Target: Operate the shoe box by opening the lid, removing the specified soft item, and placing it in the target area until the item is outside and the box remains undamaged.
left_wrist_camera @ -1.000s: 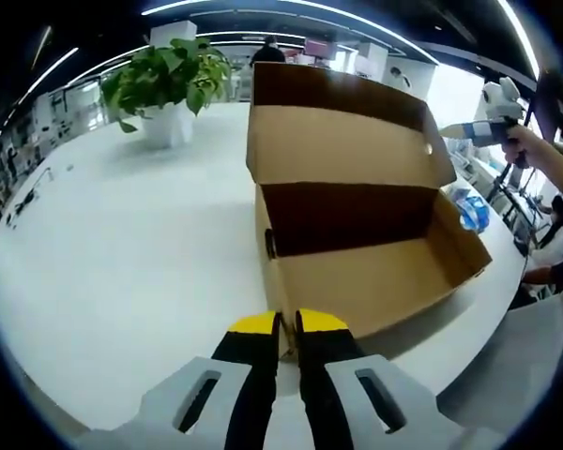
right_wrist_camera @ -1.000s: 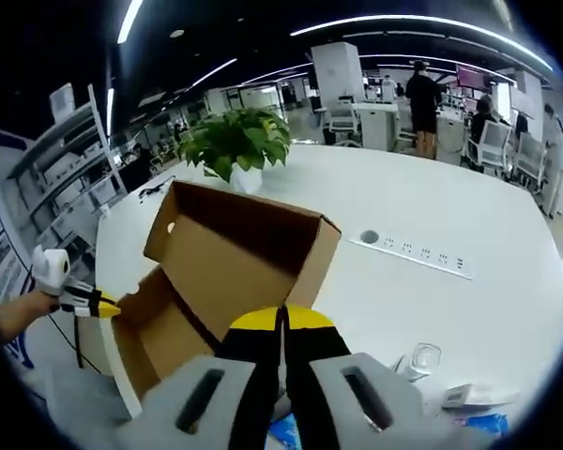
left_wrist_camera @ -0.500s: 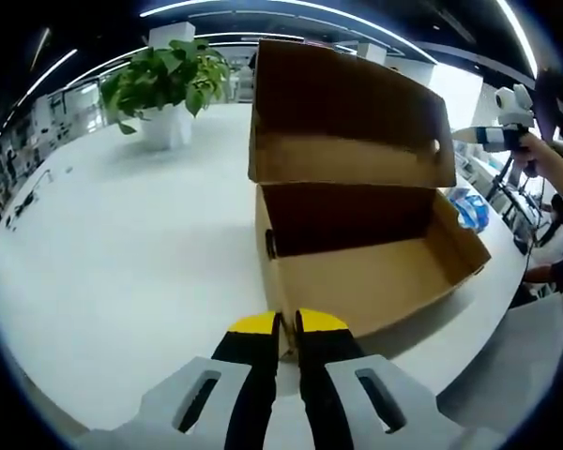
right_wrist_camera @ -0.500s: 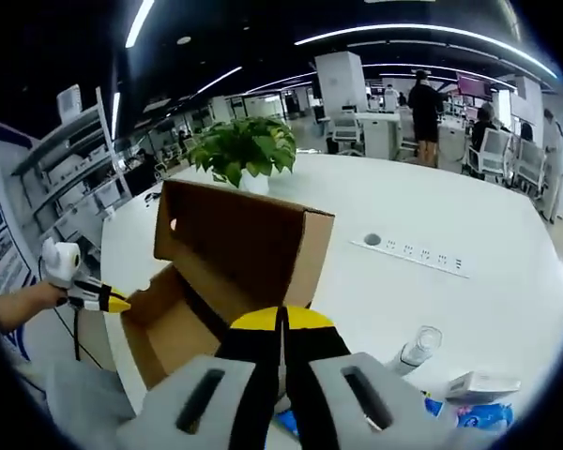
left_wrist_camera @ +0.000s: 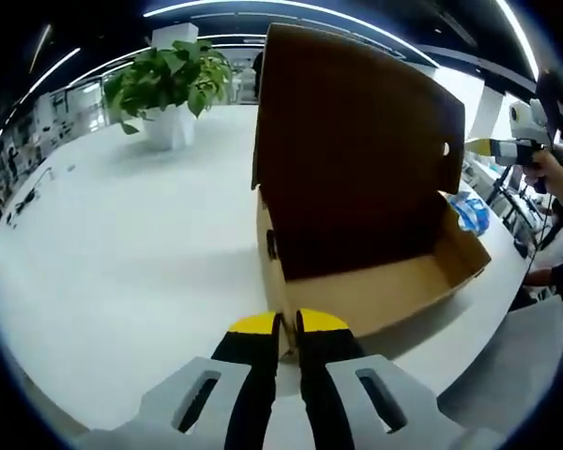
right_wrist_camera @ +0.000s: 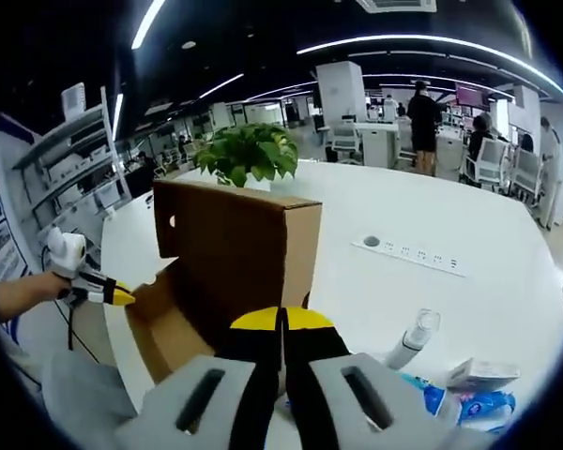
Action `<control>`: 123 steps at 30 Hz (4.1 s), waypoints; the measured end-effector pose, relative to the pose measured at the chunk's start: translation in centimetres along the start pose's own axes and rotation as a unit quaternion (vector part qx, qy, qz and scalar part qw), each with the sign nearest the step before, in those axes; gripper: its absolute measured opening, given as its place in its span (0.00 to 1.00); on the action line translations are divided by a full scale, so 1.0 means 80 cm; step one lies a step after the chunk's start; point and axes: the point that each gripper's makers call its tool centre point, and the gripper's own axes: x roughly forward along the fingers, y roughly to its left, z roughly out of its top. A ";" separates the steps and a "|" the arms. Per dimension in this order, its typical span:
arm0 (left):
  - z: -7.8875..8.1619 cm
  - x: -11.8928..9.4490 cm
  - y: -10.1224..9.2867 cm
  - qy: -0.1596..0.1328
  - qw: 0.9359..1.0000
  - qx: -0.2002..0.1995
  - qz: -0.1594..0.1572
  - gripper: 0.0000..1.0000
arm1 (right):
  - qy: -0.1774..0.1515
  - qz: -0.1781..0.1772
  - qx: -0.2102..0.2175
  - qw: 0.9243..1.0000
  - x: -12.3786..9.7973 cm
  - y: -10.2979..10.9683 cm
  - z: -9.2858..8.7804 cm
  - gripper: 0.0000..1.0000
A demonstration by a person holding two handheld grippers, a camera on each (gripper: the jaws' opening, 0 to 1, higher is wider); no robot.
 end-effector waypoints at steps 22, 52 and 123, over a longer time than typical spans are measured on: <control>0.007 -0.004 0.000 -0.008 1.000 0.004 0.003 0.04 | -0.024 -0.030 0.009 0.999 -0.018 0.015 -0.021 0.00; 0.092 -0.035 0.011 -0.085 0.995 0.044 0.022 0.07 | -0.021 -0.039 0.020 0.999 -0.027 0.033 -0.054 0.00; 0.007 -0.011 -0.019 -0.021 0.993 0.109 -0.042 0.34 | 0.031 0.054 -0.056 0.996 -0.032 0.097 -0.148 0.27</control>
